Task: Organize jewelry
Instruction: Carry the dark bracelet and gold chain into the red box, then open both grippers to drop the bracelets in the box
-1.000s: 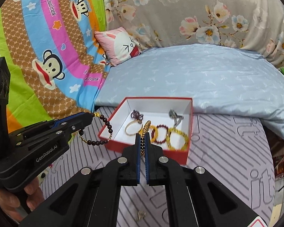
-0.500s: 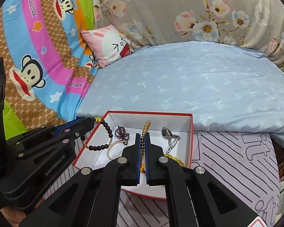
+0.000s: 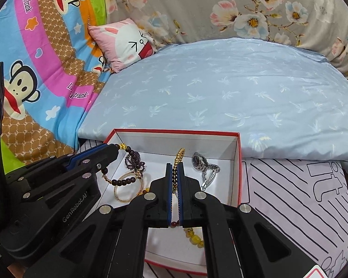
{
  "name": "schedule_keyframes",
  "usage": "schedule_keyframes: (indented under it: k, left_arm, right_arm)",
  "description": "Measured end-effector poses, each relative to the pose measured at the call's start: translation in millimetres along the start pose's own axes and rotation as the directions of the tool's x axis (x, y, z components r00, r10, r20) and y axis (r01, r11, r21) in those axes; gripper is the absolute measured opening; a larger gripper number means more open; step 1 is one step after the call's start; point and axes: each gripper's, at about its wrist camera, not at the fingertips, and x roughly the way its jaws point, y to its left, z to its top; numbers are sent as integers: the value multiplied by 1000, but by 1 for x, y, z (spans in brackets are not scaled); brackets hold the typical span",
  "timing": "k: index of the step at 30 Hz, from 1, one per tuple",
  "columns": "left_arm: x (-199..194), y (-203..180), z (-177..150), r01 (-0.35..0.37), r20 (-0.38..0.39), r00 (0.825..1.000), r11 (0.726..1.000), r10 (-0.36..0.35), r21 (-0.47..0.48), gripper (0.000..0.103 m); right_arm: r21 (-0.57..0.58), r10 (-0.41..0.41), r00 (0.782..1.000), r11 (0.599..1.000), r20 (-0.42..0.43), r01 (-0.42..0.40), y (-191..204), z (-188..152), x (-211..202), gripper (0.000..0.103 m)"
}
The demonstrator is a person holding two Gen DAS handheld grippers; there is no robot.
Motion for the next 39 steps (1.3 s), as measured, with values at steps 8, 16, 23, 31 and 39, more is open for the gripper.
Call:
schedule_keyframes:
  k: [8,16,23,31,39]
  left_arm:
    - [14,6,-1,1,-19,1000,1000,-1,-13,8]
    - [23,9,-3,0,-31,1000,1000,-1,-24,8]
    - [25,9,-2,-6,-24,1000,1000,5,-25,8]
    - [22,10,-3,-26,-22,999,999,25,-26,24]
    - [11,8,-3,-29,-11,1000,999,28,-18,24]
  right_arm:
    - [-3,-7,1000,1000,-10,7,0,3,14,4]
    - [-8,-10,1000,1000,-25,10,-1,1,23,4]
    - [-5,-14,1000,1000,-27,13,-1,2,27,10]
    - [1,-30,999,1000,-18,30,1,1,23,25]
    - [7,-29,1000,1000,-8,29,1,-1,12,26]
